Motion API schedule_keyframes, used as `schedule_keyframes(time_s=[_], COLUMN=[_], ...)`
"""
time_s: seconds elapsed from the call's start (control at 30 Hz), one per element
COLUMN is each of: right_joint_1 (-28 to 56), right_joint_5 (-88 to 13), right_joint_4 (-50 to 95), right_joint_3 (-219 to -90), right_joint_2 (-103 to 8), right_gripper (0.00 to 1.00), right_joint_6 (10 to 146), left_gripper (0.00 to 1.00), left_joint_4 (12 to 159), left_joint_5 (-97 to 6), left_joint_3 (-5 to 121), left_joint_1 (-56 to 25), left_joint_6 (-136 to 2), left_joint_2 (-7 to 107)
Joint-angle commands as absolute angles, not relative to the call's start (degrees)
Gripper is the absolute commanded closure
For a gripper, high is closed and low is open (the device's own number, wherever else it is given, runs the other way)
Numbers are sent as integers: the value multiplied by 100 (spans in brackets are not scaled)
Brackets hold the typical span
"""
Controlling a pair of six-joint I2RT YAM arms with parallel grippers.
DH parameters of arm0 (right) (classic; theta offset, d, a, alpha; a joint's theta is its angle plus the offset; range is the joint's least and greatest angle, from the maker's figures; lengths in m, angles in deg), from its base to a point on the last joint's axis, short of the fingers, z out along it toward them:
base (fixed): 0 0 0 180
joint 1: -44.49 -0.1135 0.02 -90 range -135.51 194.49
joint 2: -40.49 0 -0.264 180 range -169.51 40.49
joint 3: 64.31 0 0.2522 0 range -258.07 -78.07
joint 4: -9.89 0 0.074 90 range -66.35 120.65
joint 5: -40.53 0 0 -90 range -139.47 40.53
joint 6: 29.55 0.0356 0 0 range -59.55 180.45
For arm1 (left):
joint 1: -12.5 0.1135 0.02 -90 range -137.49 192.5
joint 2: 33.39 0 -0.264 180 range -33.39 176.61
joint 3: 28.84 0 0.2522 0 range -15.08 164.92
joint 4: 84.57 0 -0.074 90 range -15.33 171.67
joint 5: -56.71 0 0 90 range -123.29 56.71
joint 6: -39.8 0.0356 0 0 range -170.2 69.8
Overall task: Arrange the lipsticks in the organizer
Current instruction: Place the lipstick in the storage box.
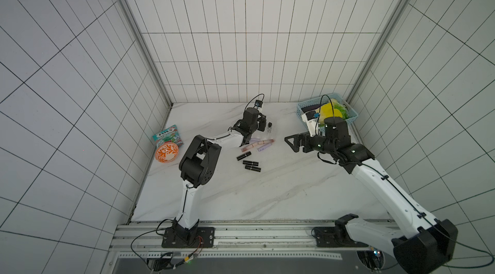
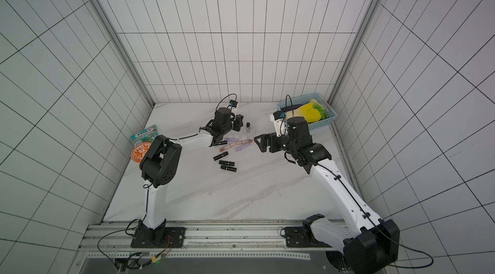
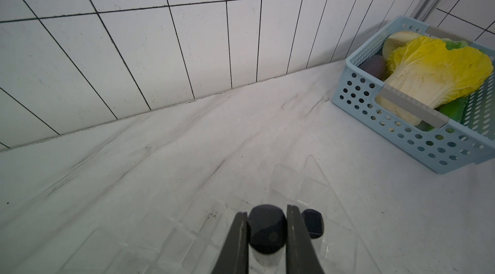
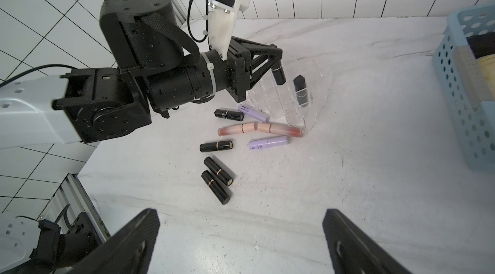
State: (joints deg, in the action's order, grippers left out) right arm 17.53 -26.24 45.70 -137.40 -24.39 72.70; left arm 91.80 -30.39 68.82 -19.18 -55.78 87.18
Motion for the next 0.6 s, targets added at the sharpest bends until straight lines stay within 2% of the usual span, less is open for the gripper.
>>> schedule_keyframes(time_s=[0.0,0.3,0.4,0.57], right_joint_1=[1790,1791,1789,1801], right_joint_5=[-2532,-2494,-2486,-2442], right_joint_4=[4435,4449,4462,4531], right_joint_3=[-13617,-13635,-13648,-13720], right_joint_2=[-2364,-2376,-2393,-2454], right_gripper=[1,1,1,0], right_joint_6=[7274,7266,7258,7219], left_gripper=[83,76,66,42], left_joint_4=[9195,9236,9252,9356], left_joint_5=[-2986,-3035,-3044,-3036], left_joint_3=[6885,6825,6809,6632], left_joint_1=[-1940,-1966,-1991,-2028], left_joint_6=[-5582,-5565,-5539,-5542], left_joint_2=[8847,8842,8817,8544])
